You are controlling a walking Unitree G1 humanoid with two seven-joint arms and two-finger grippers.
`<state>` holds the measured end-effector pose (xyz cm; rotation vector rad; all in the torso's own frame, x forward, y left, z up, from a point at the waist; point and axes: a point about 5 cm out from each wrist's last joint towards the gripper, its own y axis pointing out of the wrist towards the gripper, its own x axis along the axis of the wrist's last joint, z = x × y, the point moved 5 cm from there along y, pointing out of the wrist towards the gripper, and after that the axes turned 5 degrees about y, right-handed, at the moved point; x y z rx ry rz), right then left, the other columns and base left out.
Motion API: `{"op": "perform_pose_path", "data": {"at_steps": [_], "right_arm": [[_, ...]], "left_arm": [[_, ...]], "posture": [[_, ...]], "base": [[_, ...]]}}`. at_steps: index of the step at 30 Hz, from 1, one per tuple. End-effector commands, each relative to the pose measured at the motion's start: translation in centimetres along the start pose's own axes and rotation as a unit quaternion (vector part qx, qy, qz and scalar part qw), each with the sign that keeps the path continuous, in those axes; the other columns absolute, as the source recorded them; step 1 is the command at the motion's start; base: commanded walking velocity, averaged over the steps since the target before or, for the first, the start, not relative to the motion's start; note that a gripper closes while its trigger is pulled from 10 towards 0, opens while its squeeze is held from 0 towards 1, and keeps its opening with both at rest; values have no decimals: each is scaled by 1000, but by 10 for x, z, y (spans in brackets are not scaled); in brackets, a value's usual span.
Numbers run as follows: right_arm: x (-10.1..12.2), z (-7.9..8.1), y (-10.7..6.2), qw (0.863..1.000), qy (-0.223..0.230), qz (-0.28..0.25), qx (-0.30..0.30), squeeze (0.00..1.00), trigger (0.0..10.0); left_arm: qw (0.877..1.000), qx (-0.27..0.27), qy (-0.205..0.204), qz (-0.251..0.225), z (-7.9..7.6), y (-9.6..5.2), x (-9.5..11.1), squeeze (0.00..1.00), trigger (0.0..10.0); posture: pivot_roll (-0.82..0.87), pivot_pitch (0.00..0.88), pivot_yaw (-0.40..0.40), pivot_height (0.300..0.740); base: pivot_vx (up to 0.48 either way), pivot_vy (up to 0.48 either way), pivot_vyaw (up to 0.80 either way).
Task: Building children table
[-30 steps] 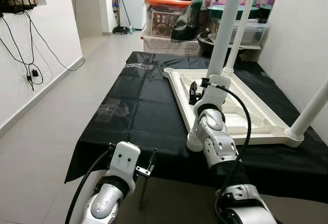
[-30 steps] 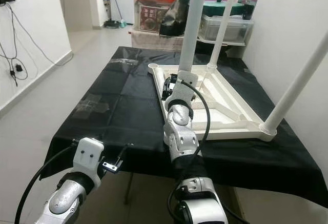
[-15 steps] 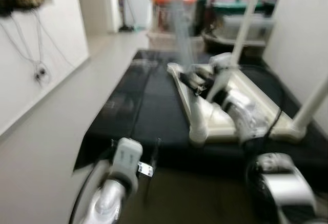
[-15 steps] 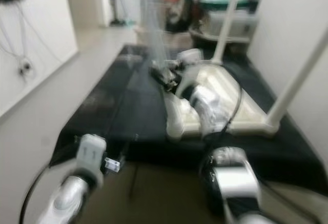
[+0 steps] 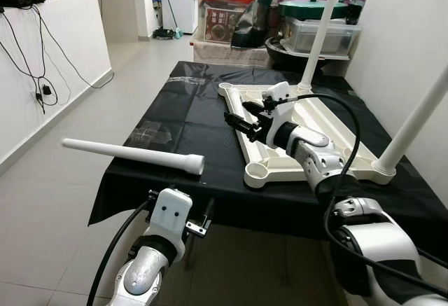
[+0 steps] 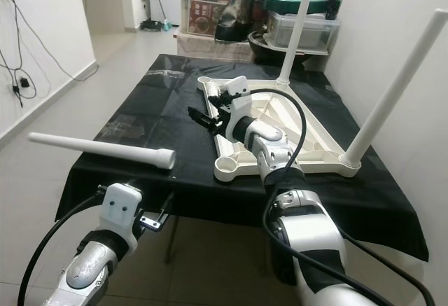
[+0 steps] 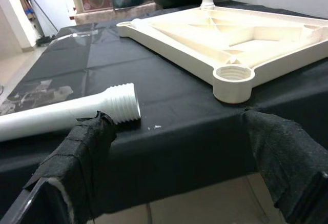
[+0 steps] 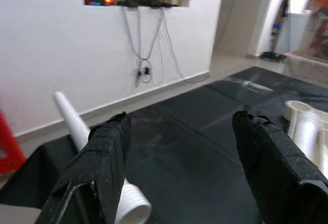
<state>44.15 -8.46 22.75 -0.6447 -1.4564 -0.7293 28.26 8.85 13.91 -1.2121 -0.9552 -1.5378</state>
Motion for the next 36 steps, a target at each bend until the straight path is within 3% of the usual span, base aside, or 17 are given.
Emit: {"op": "perform_pose_path", "data": {"at_steps": [1, 2, 3, 4, 5, 8, 10, 12, 13, 22, 36], "right_arm": [[-8, 5, -3, 999, 14, -25, -15, 0, 10000], [-8, 5, -3, 999, 14, -25, -15, 0, 10000], [-26, 2, -13, 996, 38, -45, -70, 0, 10000], [-26, 2, -13, 996, 38, -45, -70, 0, 10000], [-46, 3, -27, 991, 54, -56, -112, 0, 10000], [-46, 3, -27, 991, 54, -56, -112, 0, 10000], [-74, 13, -48, 986, 56, -58, -145, 0, 10000], [-74, 13, -48, 986, 56, -58, -145, 0, 10000], [-81, 21, -52, 987, 63, -56, -138, 0, 10000], [-84, 29, -57, 987, 51, -59, -144, 0, 10000], [-75, 26, -62, 985, 29, -69, -158, 0, 10000]], "left_arm": [[1000, 3, -2, 3, -1, -2, -2, 0, 10000], [1000, 3, -2, 3, -1, -2, -2, 0, 10000], [1000, 4, -10, 15, -2, -3, -8, 0, 10000], [1000, 4, -10, 15, -2, -3, -8, 0, 10000], [1000, 3, -17, 26, -4, -3, -15, 0, 10000], [1000, 3, -17, 26, -4, -3, -15, 0, 10000], [999, -6, -24, 39, -9, -2, -23, 0, 10000], [999, -6, -24, 39, -9, -2, -23, 0, 10000], [999, -9, -24, 40, -10, -1, -24, 0, 10000], [999, -11, -28, 42, -12, 0, -25, 0, 10000], [999, -5, -30, 42, -9, -1, -27, 0, 10000]], "posture": [[117, 0, -87, 740], [117, 0, -87, 740], [112, 0, -78, 740], [112, 0, -78, 740], [101, 0, -68, 740], [101, 0, -68, 740], [90, 0, -56, 740], [90, 0, -56, 740], [88, 0, -57, 740], [89, 0, -54, 740], [91, 0, -60, 740]], "base": [[0, 0, 0], [0, 0, 0], [0, 0, 0], [0, 0, 0], [0, 0, 0], [0, 0, 0], [0, 0, 0], [0, 0, 0], [0, 0, 0], [0, 0, 0], [0, 0, 0]]}}
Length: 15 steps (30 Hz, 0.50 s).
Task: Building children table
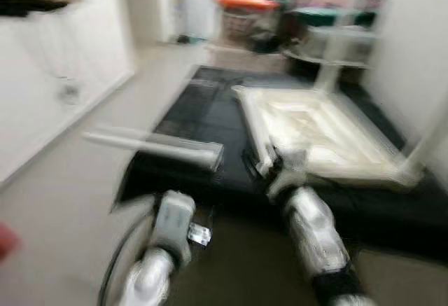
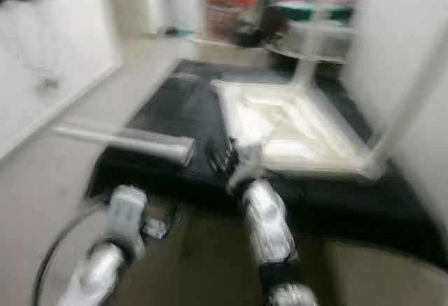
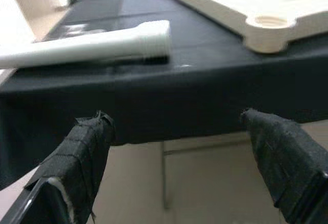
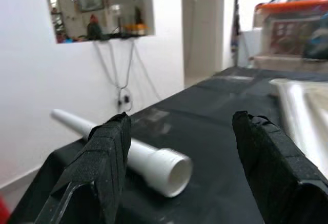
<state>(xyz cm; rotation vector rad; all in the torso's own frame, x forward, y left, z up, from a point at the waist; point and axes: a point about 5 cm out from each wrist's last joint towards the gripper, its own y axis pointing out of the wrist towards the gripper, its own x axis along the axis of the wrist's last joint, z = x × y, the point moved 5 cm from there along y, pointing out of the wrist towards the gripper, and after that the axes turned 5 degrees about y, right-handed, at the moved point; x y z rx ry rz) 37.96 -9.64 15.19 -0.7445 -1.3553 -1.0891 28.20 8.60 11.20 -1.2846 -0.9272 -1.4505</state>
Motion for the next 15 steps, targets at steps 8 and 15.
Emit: {"op": "perform_pose_path", "data": {"at_steps": [8, 15], "right_arm": [[2, -1, -3, 1000, -3, 1, -9, 0, 10000], [4, -1, -2, 1000, -1, -3, -10, 0, 10000]], "left_arm": [[1000, -1, -3, 0, 0, 1, 0, 0, 10000], [1000, 1, -2, -2, 1, 0, 1, 0, 10000]], "posture": [[91, 0, -61, 740], [94, 0, -62, 740]], "base": [[0, 0, 0], [0, 0, 0]]}}
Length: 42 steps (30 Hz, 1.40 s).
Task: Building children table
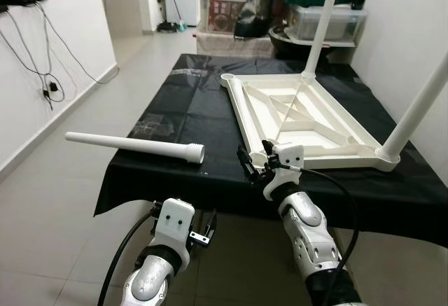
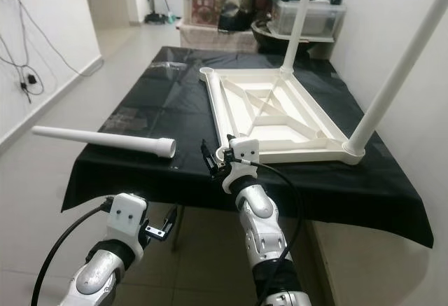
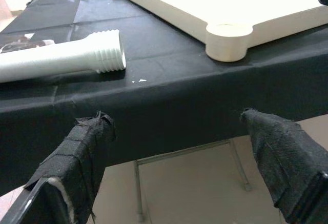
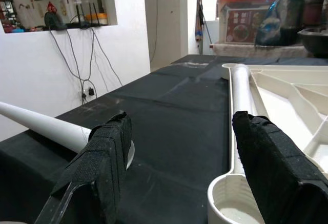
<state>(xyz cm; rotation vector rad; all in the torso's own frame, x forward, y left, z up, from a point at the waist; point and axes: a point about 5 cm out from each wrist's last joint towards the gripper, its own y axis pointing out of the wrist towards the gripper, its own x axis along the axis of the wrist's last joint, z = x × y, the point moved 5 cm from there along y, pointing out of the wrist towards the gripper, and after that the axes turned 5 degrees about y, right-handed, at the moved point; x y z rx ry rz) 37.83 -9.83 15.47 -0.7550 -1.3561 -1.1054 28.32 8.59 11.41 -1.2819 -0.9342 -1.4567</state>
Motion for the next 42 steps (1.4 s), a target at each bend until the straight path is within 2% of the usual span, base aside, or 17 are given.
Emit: {"op": "perform_pose_path", "data": {"at_steps": [1, 8, 9, 11, 16, 18, 22, 23, 29, 42], "right_arm": [[1, 1, 0, 1000, 1, -1, -1, 0, 10000], [2, 2, 0, 1000, 0, -2, 1, 0, 10000], [7, 2, 2, 1000, -10, -9, 4, 0, 10000], [7, 2, 2, 1000, -10, -9, 4, 0, 10000], [16, 3, 7, 1000, -21, -21, 7, 0, 10000], [25, 2, 11, 999, -25, -33, 6, 0, 10000], [28, 1, 13, 999, -28, -36, 4, 0, 10000], [31, 0, 14, 999, -30, -39, 3, 0, 10000], [38, -2, 18, 999, -19, -48, 1, 0, 10000], [40, -1, 19, 999, -11, -51, 7, 0, 10000]], "left_arm": [[1000, 2, -1, 1, 2, 0, 0, 0, 10000], [1000, 5, 0, 0, 3, 0, 1, 0, 10000], [1000, 16, 4, -9, 9, 2, 6, 0, 10000], [1000, 16, 4, -9, 9, 2, 6, 0, 10000], [999, 42, 9, -29, 22, 6, 18, 0, 10000], [996, 74, 14, -51, 39, 11, 33, 0, 10000], [995, 85, 16, -58, 45, 12, 37, 0, 10000], [993, 97, 19, -65, 52, 14, 43, 0, 10000], [987, 124, 37, -93, 70, 18, 60, 0, 10000], [988, 120, 39, -90, 68, 19, 59, 0, 10000]], "posture": [[95, 0, -61, 740], [95, 0, -62, 740], [96, 0, -61, 740], [96, 0, -61, 740], [97, 0, -64, 740], [98, 0, -65, 740], [98, 0, -65, 740], [96, 0, -65, 740], [96, 0, -66, 740], [96, 0, -63, 740]], "base": [[0, 0, 0], [0, 0, 0], [0, 0, 800], [0, 0, 800], [0, 0, 800], [0, 0, 800], [0, 0, 800], [0, 0, 406], [46, 0, 68], [290, 0, 0]]}}
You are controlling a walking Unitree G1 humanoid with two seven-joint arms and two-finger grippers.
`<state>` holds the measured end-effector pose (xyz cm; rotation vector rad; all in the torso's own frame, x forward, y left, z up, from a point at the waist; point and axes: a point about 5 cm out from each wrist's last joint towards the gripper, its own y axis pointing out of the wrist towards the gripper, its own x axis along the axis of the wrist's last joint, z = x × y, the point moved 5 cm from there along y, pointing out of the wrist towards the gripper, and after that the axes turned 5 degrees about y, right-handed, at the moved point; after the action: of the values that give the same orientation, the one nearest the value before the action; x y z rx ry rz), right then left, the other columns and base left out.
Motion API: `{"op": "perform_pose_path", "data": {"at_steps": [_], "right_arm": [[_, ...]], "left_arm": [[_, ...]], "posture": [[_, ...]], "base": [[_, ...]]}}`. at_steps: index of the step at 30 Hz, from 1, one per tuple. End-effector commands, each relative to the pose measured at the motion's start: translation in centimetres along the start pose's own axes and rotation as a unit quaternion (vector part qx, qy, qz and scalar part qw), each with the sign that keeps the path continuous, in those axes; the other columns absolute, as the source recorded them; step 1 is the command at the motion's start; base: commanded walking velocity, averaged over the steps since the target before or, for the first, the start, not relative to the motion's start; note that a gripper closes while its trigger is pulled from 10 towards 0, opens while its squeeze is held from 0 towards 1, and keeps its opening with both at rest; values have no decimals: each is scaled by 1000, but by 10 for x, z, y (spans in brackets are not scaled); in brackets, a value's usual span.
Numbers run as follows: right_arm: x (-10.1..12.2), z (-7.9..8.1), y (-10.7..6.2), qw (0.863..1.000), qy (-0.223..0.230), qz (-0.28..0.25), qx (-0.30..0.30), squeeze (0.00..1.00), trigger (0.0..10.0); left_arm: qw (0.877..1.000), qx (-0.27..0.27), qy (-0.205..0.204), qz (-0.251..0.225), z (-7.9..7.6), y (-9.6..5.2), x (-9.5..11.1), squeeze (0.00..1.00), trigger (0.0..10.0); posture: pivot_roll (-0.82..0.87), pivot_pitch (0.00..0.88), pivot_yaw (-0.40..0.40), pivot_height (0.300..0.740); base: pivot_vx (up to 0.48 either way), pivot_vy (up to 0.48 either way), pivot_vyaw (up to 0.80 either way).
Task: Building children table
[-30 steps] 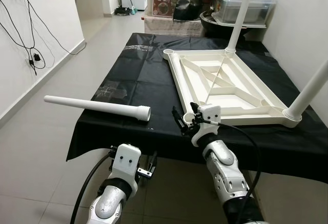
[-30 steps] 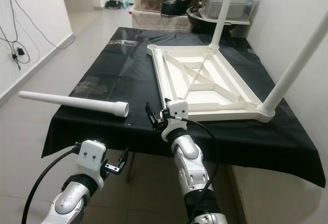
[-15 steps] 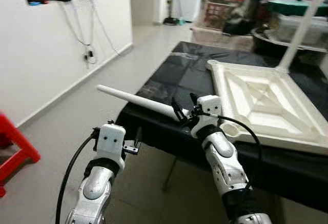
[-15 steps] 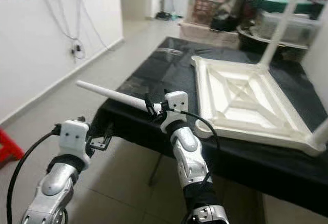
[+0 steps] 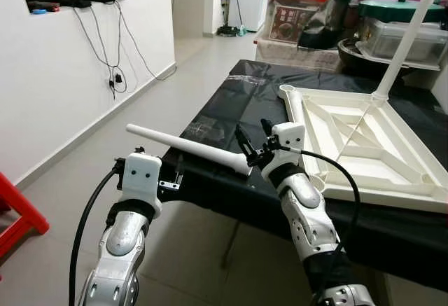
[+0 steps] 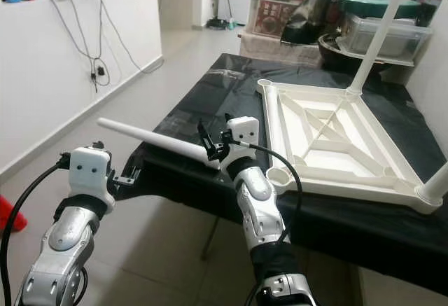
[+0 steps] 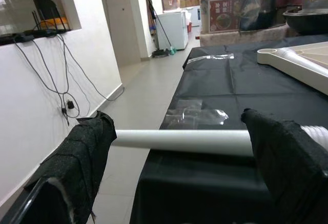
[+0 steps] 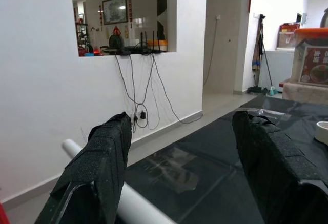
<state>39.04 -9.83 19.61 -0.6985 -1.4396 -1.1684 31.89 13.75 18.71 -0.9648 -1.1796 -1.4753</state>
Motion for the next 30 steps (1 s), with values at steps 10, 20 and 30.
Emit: {"op": "perform_pose_path", "data": {"at_steps": [10, 20, 30], "right_arm": [[2, 4, 2, 1000, 9, -1, 12, 0, 10000], [9, -2, 6, 1000, 15, -9, 16, 0, 10000], [8, -7, 32, 993, -76, 77, 45, 0, 10000]], "left_arm": [[1000, -4, 4, 10, -3, 1, -5, 0, 10000], [1000, 8, 1, 11, 1, 2, -6, 0, 10000], [1000, -6, -12, 12, -9, -1, -6, 0, 10000]], "posture": [[97, 0, -65, 740], [97, 0, -65, 740], [94, 0, -63, 740]], "base": [[292, 0, 0], [58, 0, 0], [0, 0, 443]]}}
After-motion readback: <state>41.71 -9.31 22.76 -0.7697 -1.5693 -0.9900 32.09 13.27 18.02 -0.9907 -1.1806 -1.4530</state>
